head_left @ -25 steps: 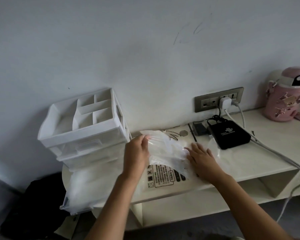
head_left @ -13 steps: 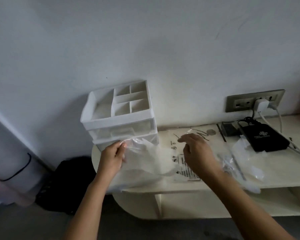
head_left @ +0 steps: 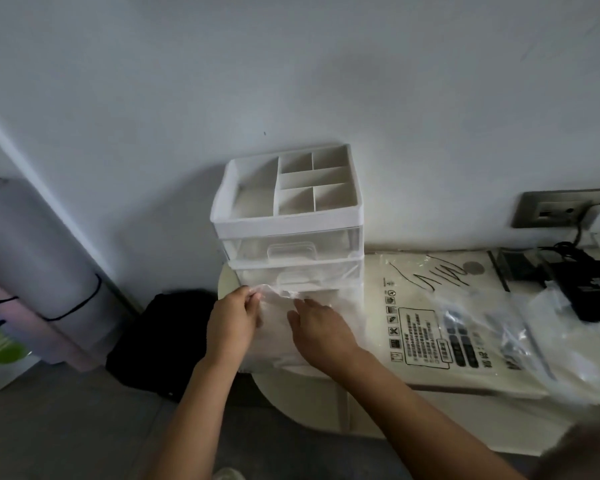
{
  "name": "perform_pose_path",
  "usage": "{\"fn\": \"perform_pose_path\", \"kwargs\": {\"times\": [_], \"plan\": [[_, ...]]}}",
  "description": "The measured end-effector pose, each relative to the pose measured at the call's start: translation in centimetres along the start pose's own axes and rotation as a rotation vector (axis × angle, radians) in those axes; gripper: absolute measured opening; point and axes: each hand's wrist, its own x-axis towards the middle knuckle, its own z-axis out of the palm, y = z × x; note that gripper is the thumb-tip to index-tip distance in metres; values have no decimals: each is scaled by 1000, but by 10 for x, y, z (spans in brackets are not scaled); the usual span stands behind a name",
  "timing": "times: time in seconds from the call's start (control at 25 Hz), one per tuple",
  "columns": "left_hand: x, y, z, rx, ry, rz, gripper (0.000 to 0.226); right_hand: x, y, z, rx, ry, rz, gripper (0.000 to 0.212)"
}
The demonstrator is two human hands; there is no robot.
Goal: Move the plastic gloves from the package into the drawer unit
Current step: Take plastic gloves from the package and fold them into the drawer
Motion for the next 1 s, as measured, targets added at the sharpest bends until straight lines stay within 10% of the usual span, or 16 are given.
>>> {"fn": "perform_pose_path", "kwargs": {"times": [0.28,0.48,0.76,1.0], "plan": [[-13,27,-14,73,247,23,21,15,5,16,-203,-148,21,45],[-4,40,19,154,-312,-2,20,19,12,14,-87,-304,82,74],[8,21,32,378,-659,-133,84,28,34,12,15,-262,63,121],[15,18,41,343,-783,-171,97,17,34,-6,28,-134,39,87]]}}
